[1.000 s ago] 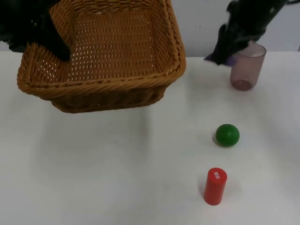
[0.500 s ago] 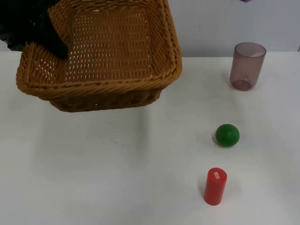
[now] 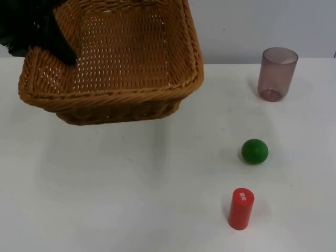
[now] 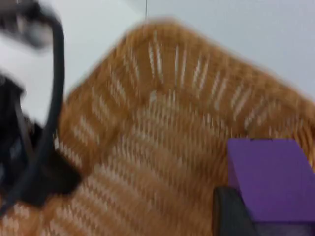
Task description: Pick up the basket with the left hand and place the triangular block into the basket with the right hand.
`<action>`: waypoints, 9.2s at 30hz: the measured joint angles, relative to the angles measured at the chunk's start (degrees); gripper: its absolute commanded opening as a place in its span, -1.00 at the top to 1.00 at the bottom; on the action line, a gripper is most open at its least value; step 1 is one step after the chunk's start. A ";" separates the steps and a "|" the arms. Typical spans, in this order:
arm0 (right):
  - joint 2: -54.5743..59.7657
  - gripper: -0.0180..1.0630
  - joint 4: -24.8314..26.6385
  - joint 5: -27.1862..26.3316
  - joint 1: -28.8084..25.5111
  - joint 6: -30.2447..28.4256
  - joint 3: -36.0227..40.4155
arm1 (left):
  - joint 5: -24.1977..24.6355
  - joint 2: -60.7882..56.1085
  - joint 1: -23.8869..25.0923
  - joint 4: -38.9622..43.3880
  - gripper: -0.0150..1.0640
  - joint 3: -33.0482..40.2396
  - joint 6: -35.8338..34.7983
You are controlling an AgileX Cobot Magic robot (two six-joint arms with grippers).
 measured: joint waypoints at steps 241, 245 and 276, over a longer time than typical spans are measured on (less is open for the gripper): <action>-54.40 -0.97 10.41 -6.71 -42.85 -7.09 41.22 | -19.87 -31.94 -4.65 36.86 -0.97 -4.57 -7.96; -54.40 -0.97 10.41 -7.78 -42.85 -5.88 41.22 | -20.54 -32.27 -4.65 37.10 -0.97 -4.57 -8.08; -86.43 -0.97 7.45 0.83 -42.85 -9.38 41.31 | -9.41 -72.86 -4.38 54.90 -0.97 0.63 -25.04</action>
